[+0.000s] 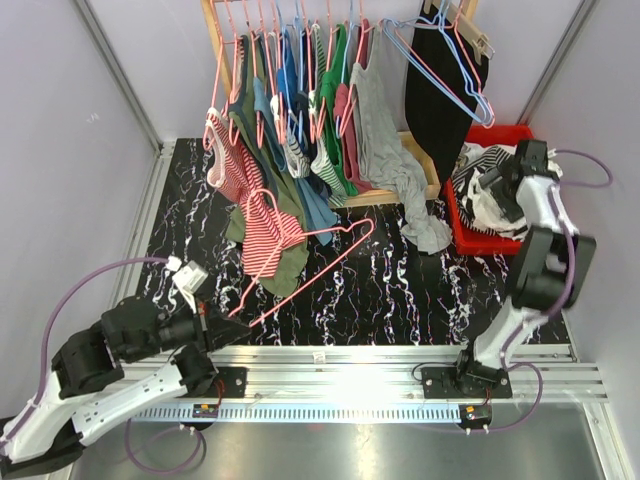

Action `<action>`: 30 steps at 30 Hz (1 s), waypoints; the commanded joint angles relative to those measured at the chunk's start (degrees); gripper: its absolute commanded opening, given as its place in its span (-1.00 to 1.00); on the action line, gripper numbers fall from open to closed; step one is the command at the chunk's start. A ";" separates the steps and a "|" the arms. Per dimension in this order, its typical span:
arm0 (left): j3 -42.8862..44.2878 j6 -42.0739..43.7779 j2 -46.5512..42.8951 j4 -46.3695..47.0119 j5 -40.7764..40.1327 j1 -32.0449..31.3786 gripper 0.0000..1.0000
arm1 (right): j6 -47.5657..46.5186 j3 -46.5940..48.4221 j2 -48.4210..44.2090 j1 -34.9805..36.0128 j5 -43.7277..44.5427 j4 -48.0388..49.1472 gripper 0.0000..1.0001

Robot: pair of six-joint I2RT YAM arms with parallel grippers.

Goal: Remove the tank top from the hanger

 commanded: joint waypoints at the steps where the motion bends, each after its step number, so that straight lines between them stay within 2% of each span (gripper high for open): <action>1: -0.23 -0.64 -3.16 1.13 2.30 -0.18 -1.00 | -0.93 -10.57 -20.79 0.26 2.20 -3.63 0.99; 3: -0.67 -1.51 -5.00 0.69 3.18 -0.18 -1.00 | -1.02 -15.52 -33.23 0.26 1.86 -4.32 0.99; 5: -1.54 -2.22 -5.80 0.77 5.80 -0.27 -1.00 | -1.98 -22.29 -41.36 0.26 -4.26 -4.77 1.00; 6: -1.81 -2.57 -6.06 0.68 6.78 -0.35 -1.00 | -2.51 -24.57 -48.97 0.26 -8.04 -4.77 0.99; 7: -1.81 -2.75 -6.24 0.51 8.96 -0.36 -1.00 | -4.60 -28.95 -52.53 0.26 -18.08 -4.77 0.99; 9: -1.55 -2.84 -6.50 0.25 10.47 -0.53 -1.00 | -5.84 -32.67 -61.99 0.26 -30.24 -5.55 0.99; 11: -0.93 -2.75 -6.85 -0.55 12.05 -0.79 -1.00 | -6.55 -37.42 -67.48 0.26 -38.09 -5.13 1.00; 12: -0.93 -2.84 -6.94 -0.29 12.84 -0.79 -1.00 | -6.38 -39.87 -71.42 0.26 -47.27 -4.25 1.00; 14: -0.84 -3.19 -7.82 0.24 15.47 -1.41 -1.00 | -4.89 -41.90 -73.74 1.04 -58.30 1.60 1.00; 16: -1.37 -4.50 -8.61 1.81 17.67 -1.93 -1.00 | 0.99 -44.18 -74.36 3.93 -68.48 8.03 0.99; 22: -2.07 -9.25 -11.68 -0.02 23.56 -5.71 -1.00 | -1.71 -36.48 -72.17 17.90 -76.10 10.70 0.99; 23: -2.25 -9.78 -12.04 -0.02 24.44 -6.33 -1.00 | -3.63 -34.81 -70.94 23.06 -76.01 6.78 1.00; 29: -1.28 -11.01 -13.36 -1.69 25.77 -8.00 -1.00 | -17.52 -27.24 -66.99 38.03 -70.84 -7.37 1.00; 30: -1.20 -11.53 -13.62 -1.08 25.94 -8.44 -1.00 | -20.06 -26.36 -66.37 42.57 -68.83 -8.89 1.00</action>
